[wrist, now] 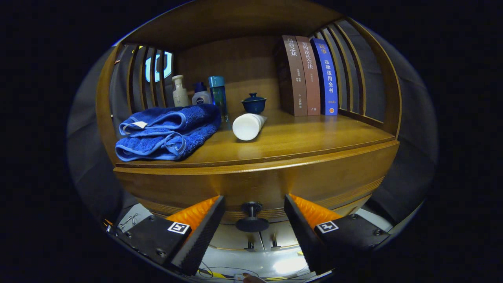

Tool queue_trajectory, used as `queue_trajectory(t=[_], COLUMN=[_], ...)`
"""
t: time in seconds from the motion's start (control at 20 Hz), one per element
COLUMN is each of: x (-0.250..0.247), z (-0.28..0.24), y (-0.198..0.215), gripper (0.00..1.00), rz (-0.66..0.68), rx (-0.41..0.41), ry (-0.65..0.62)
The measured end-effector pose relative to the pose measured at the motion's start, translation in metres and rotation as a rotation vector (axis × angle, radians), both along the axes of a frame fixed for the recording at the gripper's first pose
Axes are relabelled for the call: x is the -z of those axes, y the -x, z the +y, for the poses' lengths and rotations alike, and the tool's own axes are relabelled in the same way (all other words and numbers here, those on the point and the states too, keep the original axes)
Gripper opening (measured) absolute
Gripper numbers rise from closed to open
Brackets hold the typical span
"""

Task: Pull open the drawer, take out the items inside it, and place them on the countertop above the cabinet.

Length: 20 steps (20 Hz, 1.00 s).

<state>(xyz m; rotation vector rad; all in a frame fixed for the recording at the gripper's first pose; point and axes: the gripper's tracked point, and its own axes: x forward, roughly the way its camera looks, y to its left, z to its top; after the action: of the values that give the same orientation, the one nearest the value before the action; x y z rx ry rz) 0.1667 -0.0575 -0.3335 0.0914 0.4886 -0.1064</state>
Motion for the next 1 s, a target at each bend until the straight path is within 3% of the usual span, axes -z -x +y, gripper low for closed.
queue_trajectory(t=[0.2, 0.45, 1.0], x=[-0.004, -0.045, -0.24], z=[0.0, 0.0, 0.019], y=[0.001, 0.007, 0.071], gripper=[1.0, 0.99, 0.99], rz=[0.003, -0.07, -0.356], rx=[-0.011, -0.018, -0.055], ry=[-0.002, 0.034, 0.139])
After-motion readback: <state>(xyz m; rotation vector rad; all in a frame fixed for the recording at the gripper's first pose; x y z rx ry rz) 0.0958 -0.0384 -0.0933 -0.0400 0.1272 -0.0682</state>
